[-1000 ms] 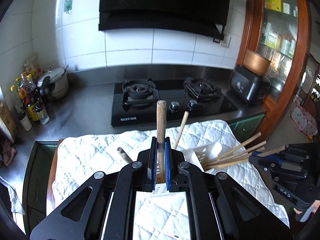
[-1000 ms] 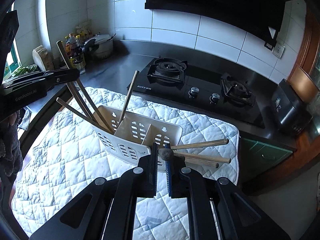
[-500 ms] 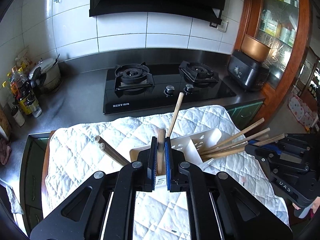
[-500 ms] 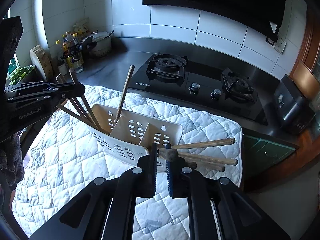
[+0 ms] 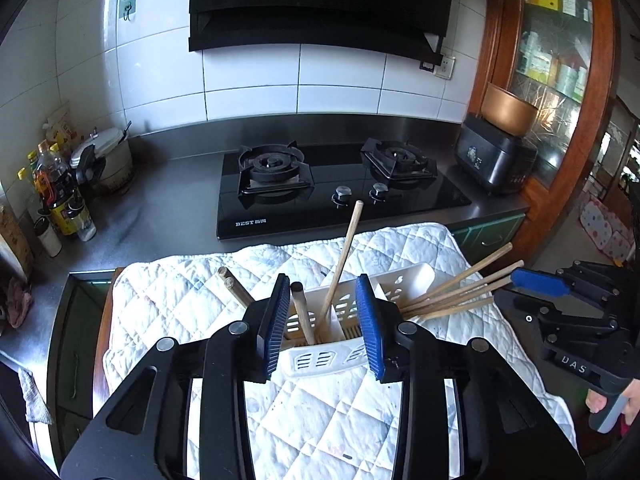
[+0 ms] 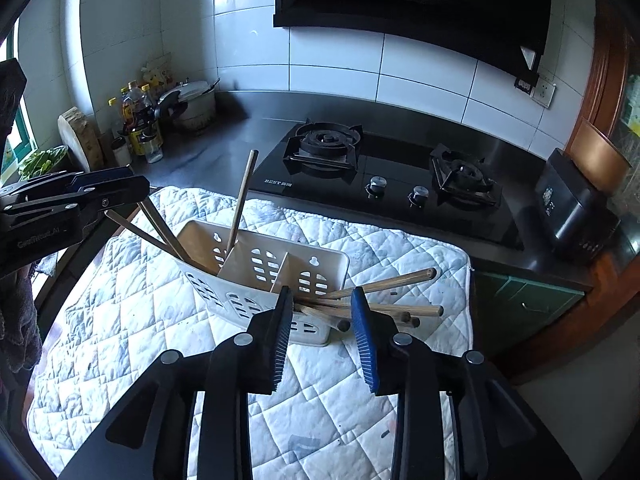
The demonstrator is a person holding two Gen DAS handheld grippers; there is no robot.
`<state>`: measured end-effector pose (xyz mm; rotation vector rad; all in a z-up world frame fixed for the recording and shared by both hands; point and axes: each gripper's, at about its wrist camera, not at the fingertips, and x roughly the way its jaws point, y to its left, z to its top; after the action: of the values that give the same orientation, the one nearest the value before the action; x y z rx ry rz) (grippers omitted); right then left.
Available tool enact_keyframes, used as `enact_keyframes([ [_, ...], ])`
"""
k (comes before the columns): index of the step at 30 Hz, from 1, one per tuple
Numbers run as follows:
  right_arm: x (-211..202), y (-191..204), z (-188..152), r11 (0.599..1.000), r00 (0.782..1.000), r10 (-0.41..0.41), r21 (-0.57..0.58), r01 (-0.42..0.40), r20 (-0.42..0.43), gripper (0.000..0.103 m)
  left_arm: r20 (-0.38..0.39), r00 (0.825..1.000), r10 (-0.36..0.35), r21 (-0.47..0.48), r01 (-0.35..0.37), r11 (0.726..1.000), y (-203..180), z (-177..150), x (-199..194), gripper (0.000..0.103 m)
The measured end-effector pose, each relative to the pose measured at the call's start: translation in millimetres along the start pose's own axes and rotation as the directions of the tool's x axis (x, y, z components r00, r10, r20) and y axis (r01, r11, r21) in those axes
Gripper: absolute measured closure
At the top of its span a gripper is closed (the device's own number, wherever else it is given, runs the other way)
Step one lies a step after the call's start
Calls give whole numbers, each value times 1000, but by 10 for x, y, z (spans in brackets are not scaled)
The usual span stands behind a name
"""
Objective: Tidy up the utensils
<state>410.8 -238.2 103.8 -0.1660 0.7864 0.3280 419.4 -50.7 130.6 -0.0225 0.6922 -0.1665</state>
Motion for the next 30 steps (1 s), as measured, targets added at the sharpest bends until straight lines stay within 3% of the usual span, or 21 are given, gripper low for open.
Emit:
enact_keyframes([
  [3, -116, -16, -69, 1000, 1000, -6, 10, 6, 15, 60, 21, 1000, 1, 1, -1, 1000, -8, -67, -151, 56],
  [7, -314, -29, -202, 1000, 999, -13, 26, 12, 46, 41, 43, 999, -20, -22, 21, 1000, 22, -212, -364, 46],
  [12, -539, 56, -429, 1000, 997, -12, 26, 10, 78, 27, 70, 997, -20, -35, 22, 999, 35, -485, -606, 37],
  [19, -809, 319, -772, 999, 992, -37, -3, 37, 124, 17, 110, 994, -8, -24, 11, 1000, -25, -902, -963, 26],
  [30, -1020, 705, -1435, 999, 988, -42, 16, 40, 152, 11, 192, 980, 57, -1, -57, 998, -42, -1619, -1479, 15],
])
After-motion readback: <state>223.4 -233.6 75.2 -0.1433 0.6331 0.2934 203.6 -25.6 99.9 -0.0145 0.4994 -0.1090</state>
